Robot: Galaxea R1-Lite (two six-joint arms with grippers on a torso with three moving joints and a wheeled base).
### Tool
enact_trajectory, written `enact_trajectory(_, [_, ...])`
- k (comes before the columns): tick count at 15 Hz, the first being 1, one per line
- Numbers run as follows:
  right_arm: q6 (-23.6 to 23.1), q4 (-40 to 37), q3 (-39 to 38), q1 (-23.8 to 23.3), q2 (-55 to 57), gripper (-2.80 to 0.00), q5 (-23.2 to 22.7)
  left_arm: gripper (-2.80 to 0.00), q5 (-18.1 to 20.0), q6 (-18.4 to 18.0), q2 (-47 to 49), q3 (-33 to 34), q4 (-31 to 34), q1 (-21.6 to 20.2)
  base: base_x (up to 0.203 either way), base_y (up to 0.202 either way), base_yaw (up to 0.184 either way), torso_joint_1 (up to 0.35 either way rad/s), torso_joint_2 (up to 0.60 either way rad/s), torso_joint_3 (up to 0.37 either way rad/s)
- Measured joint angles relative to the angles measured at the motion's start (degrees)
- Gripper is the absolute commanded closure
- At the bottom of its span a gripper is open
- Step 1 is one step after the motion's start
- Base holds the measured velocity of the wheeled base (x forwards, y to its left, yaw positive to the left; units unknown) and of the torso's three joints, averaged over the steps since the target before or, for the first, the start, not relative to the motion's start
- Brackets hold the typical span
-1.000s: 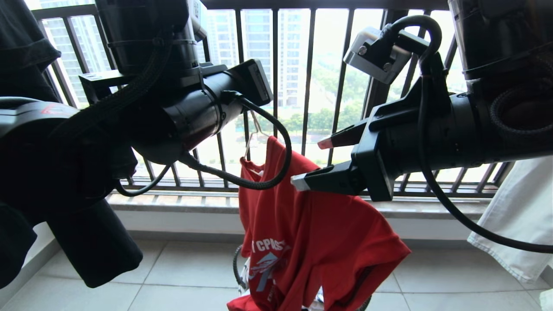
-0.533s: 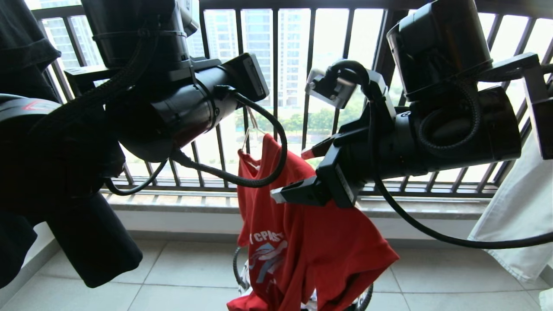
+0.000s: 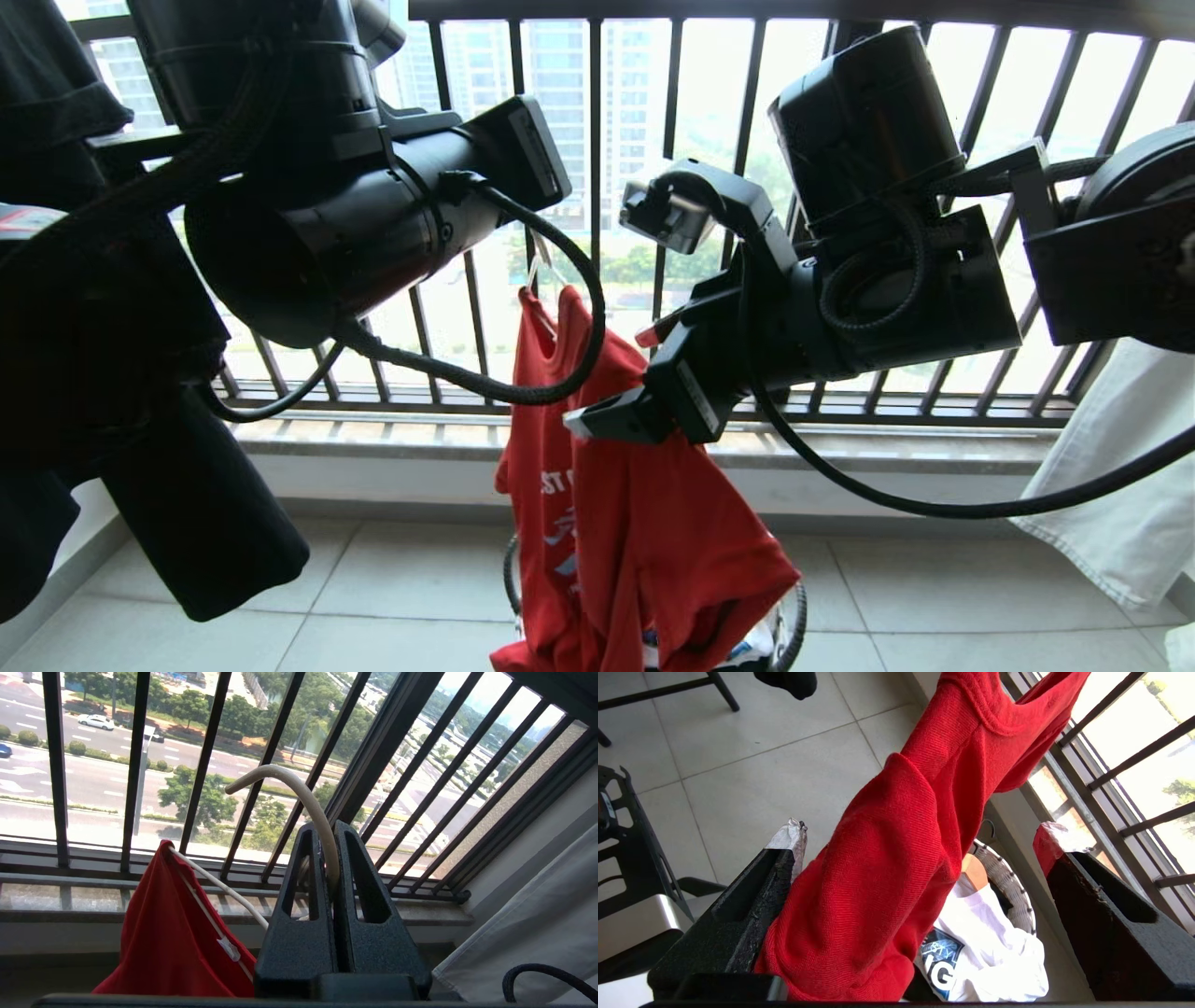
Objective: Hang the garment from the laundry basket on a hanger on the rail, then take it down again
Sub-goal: Hang the clothes on the clothes rack
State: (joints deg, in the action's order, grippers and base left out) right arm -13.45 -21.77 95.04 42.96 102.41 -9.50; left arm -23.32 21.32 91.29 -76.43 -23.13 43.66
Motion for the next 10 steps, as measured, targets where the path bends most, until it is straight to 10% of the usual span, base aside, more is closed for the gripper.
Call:
enact_trajectory(2, [0.0, 0.06, 0.15, -0.18, 0.56, -2.8, 0.76, 0.0, 0.17, -0.02, -0.44, 0.55, 0.0, 0.25, 0.0, 0.0, 0.0, 0.0, 0.0, 0.0])
enact_trajectory(3, [0.0, 0.08, 0.24, -0.22, 0.8, 0.0, 1.27, 0.0, 0.17, -0.04, -0.56, 0.64, 0.0, 0.3, 0.0, 0.0, 0.0, 0.0, 0.0, 0.0])
enact_trajectory(10, [0.06, 0.09, 0.24, -0.85, 1.26, 0.0, 1.67, 0.0, 0.17, -0.02, -1.16, 0.83, 0.0, 0.39, 0.0, 0.0, 0.0, 0.0, 0.0, 0.0])
